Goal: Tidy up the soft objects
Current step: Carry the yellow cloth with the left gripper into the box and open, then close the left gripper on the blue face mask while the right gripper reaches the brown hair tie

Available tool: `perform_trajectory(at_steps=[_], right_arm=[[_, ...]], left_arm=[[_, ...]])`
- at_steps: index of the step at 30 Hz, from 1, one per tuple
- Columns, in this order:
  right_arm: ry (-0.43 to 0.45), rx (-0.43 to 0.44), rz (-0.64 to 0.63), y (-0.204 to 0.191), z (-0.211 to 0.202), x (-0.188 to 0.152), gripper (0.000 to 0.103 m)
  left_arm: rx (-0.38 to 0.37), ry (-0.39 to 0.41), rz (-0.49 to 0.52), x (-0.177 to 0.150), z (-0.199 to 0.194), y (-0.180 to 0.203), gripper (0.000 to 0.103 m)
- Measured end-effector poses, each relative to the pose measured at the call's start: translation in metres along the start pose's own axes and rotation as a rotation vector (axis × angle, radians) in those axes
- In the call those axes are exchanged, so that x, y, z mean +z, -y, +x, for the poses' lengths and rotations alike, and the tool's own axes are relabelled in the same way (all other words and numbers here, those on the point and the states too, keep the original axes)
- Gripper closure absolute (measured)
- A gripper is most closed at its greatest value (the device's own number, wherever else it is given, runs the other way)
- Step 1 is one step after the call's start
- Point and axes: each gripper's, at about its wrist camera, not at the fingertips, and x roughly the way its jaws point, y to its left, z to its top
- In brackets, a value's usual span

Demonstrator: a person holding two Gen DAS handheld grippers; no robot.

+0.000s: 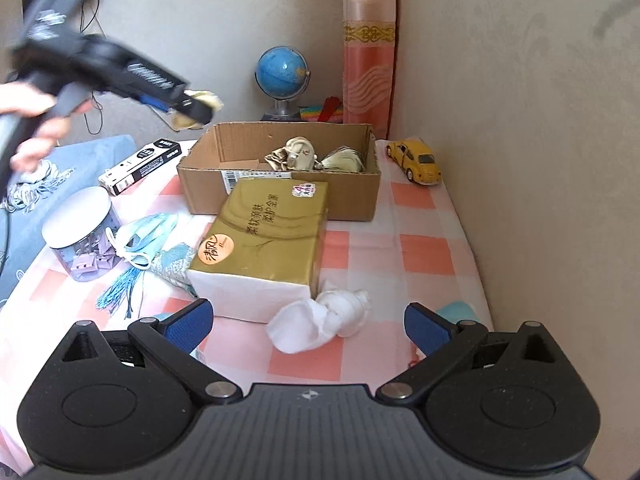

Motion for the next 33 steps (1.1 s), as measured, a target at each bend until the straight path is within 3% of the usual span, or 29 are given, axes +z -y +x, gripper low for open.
perform_trajectory(at_steps=[1, 3, 4, 14, 24, 33], right_arm=[[0.003, 0.001, 0.002, 0.001, -0.001, 0.0, 0.0], [0.006, 0.005, 0.001, 0.003, -0.002, -0.001, 0.0], [0.006, 0.001, -0.003, 0.003, -0.002, -0.002, 0.0], [-0.014, 0.034, -0.038, 0.0, -0.003, -0.017, 0.0], [-0.113, 0.066, -0.069, -0.011, 0.009, -0.05, 0.0], [-0.169, 0.086, -0.096, -0.028, 0.023, -0.065, 0.0]], left_arm=[[0.009, 0.003, -0.004, 0.004, 0.007, -0.001, 0.055], [0.042, 0.003, -0.016, 0.008, 0.017, -0.003, 0.02], [0.055, 0.015, -0.023, 0.009, 0.019, -0.003, 0.018], [0.051, 0.033, 0.029, -0.014, -0.014, 0.011, 0.009], [-0.023, 0.037, 0.073, -0.079, -0.063, 0.035, 0.009], [-0.067, 0.01, 0.095, -0.13, -0.082, 0.047, 0.009]])
